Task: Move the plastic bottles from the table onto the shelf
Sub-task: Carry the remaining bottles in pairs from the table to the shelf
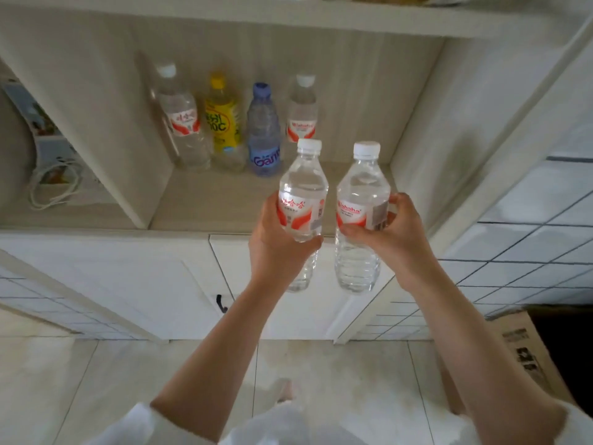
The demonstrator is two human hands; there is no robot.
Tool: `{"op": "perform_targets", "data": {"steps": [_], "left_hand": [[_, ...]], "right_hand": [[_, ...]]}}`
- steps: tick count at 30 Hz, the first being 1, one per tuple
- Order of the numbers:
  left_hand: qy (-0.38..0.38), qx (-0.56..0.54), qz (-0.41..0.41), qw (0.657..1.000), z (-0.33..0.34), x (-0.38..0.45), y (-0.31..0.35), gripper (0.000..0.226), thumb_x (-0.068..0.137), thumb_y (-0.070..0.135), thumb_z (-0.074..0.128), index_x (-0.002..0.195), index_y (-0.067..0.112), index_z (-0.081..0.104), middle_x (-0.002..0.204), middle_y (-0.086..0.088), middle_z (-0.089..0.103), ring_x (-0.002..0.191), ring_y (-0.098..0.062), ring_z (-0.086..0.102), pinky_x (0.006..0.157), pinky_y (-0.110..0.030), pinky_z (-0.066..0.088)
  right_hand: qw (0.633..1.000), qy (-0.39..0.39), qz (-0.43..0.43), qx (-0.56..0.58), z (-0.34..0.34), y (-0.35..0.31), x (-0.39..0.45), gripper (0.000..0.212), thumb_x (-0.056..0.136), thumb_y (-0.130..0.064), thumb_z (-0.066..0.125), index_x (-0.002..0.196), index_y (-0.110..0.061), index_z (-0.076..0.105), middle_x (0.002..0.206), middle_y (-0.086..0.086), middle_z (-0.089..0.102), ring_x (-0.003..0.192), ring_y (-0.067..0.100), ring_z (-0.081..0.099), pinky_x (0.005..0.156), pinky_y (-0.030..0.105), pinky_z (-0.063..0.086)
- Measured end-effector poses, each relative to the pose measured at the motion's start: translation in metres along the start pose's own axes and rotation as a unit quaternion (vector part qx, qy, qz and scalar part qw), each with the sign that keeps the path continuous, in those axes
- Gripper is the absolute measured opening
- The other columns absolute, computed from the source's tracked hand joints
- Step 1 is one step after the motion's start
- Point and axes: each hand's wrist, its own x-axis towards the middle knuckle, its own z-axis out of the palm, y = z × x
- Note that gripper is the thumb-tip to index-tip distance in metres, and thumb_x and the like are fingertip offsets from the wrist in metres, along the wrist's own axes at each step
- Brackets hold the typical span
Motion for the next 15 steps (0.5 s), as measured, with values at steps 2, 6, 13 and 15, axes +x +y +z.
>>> {"op": "perform_targets", "data": {"steps": [2, 6, 13, 15], "left_hand": [[0.004, -0.003, 0.016, 1.0, 0.005, 0.022, 0.009, 0.071, 0.056, 0.033, 0.087, 0.116, 0.032, 0.05, 0.092, 0.02, 0.062, 0.084, 0.011, 0.058, 0.062, -0.004, 0.043], [0.016, -0.001, 0.042, 0.999, 0.02, 0.06, 0.025, 0.07, 0.056, 0.041, 0.084, 0.117, 0.03, 0.052, 0.097, 0.016, 0.066, 0.086, -0.007, 0.064, 0.077, -0.029, 0.054], [0.056, -0.036, 0.064, 0.996, 0.048, 0.093, 0.031, 0.075, 0.064, 0.05, 0.085, 0.126, 0.031, 0.047, 0.091, 0.028, 0.06, 0.083, 0.007, 0.062, 0.08, -0.029, 0.055], [0.065, -0.044, 0.059, 0.995, 0.054, 0.1, 0.029, 0.077, 0.064, 0.053, 0.084, 0.127, 0.032, 0.045, 0.091, 0.031, 0.058, 0.08, 0.012, 0.059, 0.078, -0.023, 0.053]], "right_hand": [[1.0, 0.025, -0.011, 0.007, 0.002, -0.007, 0.02, 0.084, 0.042, -0.045, 0.088, 0.113, -0.023, 0.048, 0.098, -0.011, 0.065, 0.078, -0.01, 0.064, 0.063, 0.015, 0.05], [0.997, 0.069, -0.033, -0.001, 0.007, -0.015, 0.06, 0.08, 0.042, -0.051, 0.086, 0.106, -0.03, 0.044, 0.091, -0.016, 0.065, 0.076, -0.015, 0.062, 0.059, 0.009, 0.047], [0.987, 0.126, -0.095, -0.002, 0.017, -0.005, 0.097, 0.079, 0.051, -0.058, 0.085, 0.109, -0.028, 0.04, 0.094, -0.036, 0.062, 0.083, -0.015, 0.063, 0.061, 0.002, 0.045], [0.986, 0.133, -0.101, -0.011, 0.018, -0.001, 0.103, 0.077, 0.055, -0.059, 0.084, 0.109, -0.028, 0.039, 0.097, -0.044, 0.056, 0.084, -0.017, 0.06, 0.062, 0.001, 0.044]]}}
